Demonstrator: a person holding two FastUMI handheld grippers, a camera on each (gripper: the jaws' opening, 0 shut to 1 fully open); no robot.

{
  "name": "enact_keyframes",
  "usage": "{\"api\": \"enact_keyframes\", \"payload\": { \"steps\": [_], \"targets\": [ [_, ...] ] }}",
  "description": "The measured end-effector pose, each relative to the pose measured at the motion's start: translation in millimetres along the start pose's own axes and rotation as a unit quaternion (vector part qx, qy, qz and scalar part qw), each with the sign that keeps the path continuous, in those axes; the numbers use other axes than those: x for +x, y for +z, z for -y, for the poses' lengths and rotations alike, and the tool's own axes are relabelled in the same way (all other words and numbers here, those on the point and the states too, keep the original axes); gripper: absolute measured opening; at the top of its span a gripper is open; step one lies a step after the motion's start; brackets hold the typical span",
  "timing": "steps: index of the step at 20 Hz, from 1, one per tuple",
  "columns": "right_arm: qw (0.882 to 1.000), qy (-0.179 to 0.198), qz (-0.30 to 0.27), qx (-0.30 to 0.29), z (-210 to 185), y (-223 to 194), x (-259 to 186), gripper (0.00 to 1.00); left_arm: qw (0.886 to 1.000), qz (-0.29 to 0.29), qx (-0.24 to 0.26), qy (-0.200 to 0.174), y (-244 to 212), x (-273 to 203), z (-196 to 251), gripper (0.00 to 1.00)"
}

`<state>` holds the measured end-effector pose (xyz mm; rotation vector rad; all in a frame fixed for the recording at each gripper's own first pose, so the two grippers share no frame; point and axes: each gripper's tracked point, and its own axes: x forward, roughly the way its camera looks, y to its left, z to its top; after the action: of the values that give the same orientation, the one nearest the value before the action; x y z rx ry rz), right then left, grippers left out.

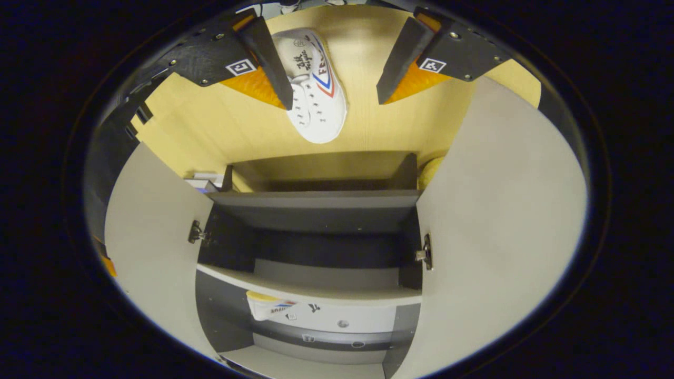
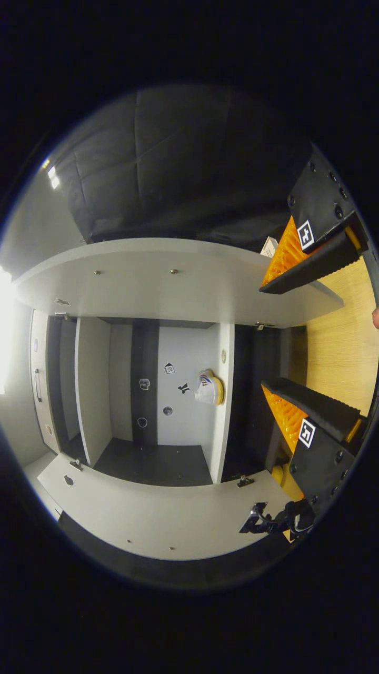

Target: Grab one shoe with the right hand and put it into the shoe cabinet, grab the other shoe with the left hand and put it into the shoe cabinet; then close the right door with the right hand and the left door with the left hand.

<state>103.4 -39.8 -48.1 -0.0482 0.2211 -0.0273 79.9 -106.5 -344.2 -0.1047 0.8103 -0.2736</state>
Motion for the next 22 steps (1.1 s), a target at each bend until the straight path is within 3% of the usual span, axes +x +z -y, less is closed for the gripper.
{"api": "enact_keyframes", "payload": {
  "steps": [7, 10, 11, 13, 15, 16, 18, 22],
  "targets": [
    [1.000, -0.012, -0.026, -0.005, 9, -19, -11, 1.00, 0.996, -0.082, -0.004, 0.013, -46, 32, -8, 0.96],
    [0.999, -0.015, -0.031, -0.003, 11, -23, -14, 1.00, 0.994, -0.101, -0.042, 0.001, -61, 37, -5, 0.95],
    [0.999, -0.014, -0.033, -0.001, 10, -24, -14, 1.00, 0.992, -0.107, -0.061, -0.003, -65, 41, -4, 0.84],
    [0.999, -0.013, -0.036, -0.002, 9, -26, -15, 1.00, 0.988, -0.117, -0.099, -0.035, -64, 46, 7, 0.79],
    [0.999, -0.012, -0.037, -0.007, 9, -28, -16, 1.00, 0.986, -0.120, -0.112, -0.040, -63, 40, 10, 0.40],
    [0.999, -0.011, -0.039, -0.007, 9, -29, -17, 1.00, 0.987, -0.118, -0.102, -0.041, -65, 45, 11, 0.44],
    [0.999, -0.006, -0.043, -0.002, 6, -32, -18, 1.00, 0.989, -0.113, -0.084, -0.040, -65, 47, 13, 0.39],
    [0.999, 0.000, -0.047, -0.003, 4, -35, -19, 1.00, 0.991, -0.104, -0.075, -0.028, -62, 46, 7, 0.14]
  ]
}}
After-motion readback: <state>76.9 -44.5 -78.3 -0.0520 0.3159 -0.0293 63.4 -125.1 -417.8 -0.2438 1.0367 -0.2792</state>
